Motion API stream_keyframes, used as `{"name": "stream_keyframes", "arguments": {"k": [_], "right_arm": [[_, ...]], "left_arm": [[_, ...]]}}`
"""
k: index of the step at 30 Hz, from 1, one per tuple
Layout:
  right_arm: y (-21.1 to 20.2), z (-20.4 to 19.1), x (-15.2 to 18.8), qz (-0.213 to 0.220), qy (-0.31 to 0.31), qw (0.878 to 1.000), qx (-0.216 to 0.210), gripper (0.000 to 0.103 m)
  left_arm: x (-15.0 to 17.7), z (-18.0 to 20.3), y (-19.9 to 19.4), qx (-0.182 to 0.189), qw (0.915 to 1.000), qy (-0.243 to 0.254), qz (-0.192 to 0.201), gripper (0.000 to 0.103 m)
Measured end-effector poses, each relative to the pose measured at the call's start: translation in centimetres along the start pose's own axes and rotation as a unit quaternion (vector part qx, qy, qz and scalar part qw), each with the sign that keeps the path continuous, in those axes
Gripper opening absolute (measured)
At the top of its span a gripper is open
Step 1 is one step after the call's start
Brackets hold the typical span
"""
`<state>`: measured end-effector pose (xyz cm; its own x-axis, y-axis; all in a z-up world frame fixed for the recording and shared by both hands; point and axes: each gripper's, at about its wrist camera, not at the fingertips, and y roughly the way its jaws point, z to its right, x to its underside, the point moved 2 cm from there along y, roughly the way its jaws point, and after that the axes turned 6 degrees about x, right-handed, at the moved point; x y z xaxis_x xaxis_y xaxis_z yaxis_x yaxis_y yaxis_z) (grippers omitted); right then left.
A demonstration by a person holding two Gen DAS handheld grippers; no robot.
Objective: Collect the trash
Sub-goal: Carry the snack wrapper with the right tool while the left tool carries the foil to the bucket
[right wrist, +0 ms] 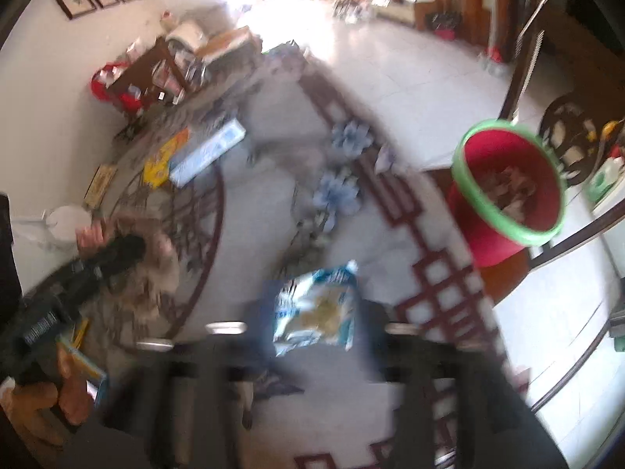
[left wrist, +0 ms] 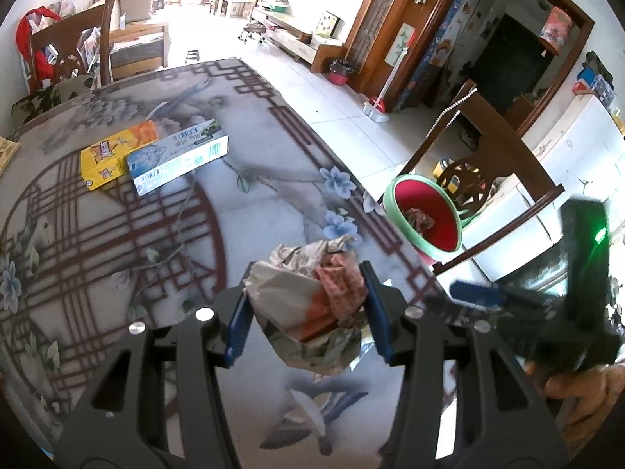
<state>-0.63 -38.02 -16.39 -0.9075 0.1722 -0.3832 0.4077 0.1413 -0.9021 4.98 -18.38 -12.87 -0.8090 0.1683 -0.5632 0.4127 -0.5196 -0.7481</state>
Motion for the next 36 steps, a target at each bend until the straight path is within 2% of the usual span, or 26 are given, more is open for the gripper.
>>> {"name": "stream_keyframes", "arguments": {"k": [3, 6, 8, 9, 10, 11, 12, 15, 20, 24, 36], "right_arm": [[3.1, -0.7, 0.5, -0.017, -0.03, 0.999, 0.019, 0.076], [6.3, -0.6, 0.7, -0.055, -0.027, 0.998, 0.033, 0.076], [7.4, -0.7, 1.0, -0.064, -0.031, 0.997, 0.038, 0.072], [7.9, -0.9, 1.1, -0.065, -0.04, 0.996, 0.047, 0.065], [8.4, -1.1, 1.4, -0.073, -0.051, 0.994, 0.059, 0.049], [8.7, -1.1, 1.6, -0.081, -0.051, 0.994, 0.057, 0.038], [9.0, -1.1, 1.7, -0.09, -0.047, 0.994, 0.049, 0.016], [8.6, -0.5, 1.9, -0.091, -0.017, 0.996, 0.014, 0.009], [5.6, 1.1, 0.4, -0.057, 0.013, 0.998, -0.008, 0.007], [2.5, 4.3, -1.0, -0.021, 0.039, 0.999, -0.002, 0.007], [-2.9, 15.7, -4.4, 0.039, 0.098, 0.994, 0.036, 0.008]], "left_arm": [[-0.1, -0.2, 0.1, -0.01, 0.9999, -0.011, -0.001, 0.049], [-0.1, -0.8, -0.1, -0.02, 0.9996, -0.018, -0.002, 0.049], [0.1, -1.2, -0.4, -0.03, 0.9993, -0.021, -0.002, 0.049], [0.2, -1.4, -0.5, -0.032, 0.9992, -0.023, -0.002, 0.049], [0.2, -1.7, -0.6, -0.035, 0.9991, -0.026, -0.002, 0.05], [0.3, -2.0, -0.7, -0.039, 0.9988, -0.03, -0.004, 0.05], [0.3, -2.1, -0.7, -0.04, 0.9987, -0.032, -0.005, 0.05], [0.3, -2.3, -0.6, -0.044, 0.9984, -0.035, -0.007, 0.05], [-0.1, -1.5, 0.7, -0.039, 0.9987, -0.029, -0.018, 0.05], [-0.9, 0.7, 2.7, -0.023, 0.9993, -0.012, -0.027, 0.05], [-6.0, 11.8, 10.0, 0.035, 0.997, 0.06, -0.035, 0.05]]}}
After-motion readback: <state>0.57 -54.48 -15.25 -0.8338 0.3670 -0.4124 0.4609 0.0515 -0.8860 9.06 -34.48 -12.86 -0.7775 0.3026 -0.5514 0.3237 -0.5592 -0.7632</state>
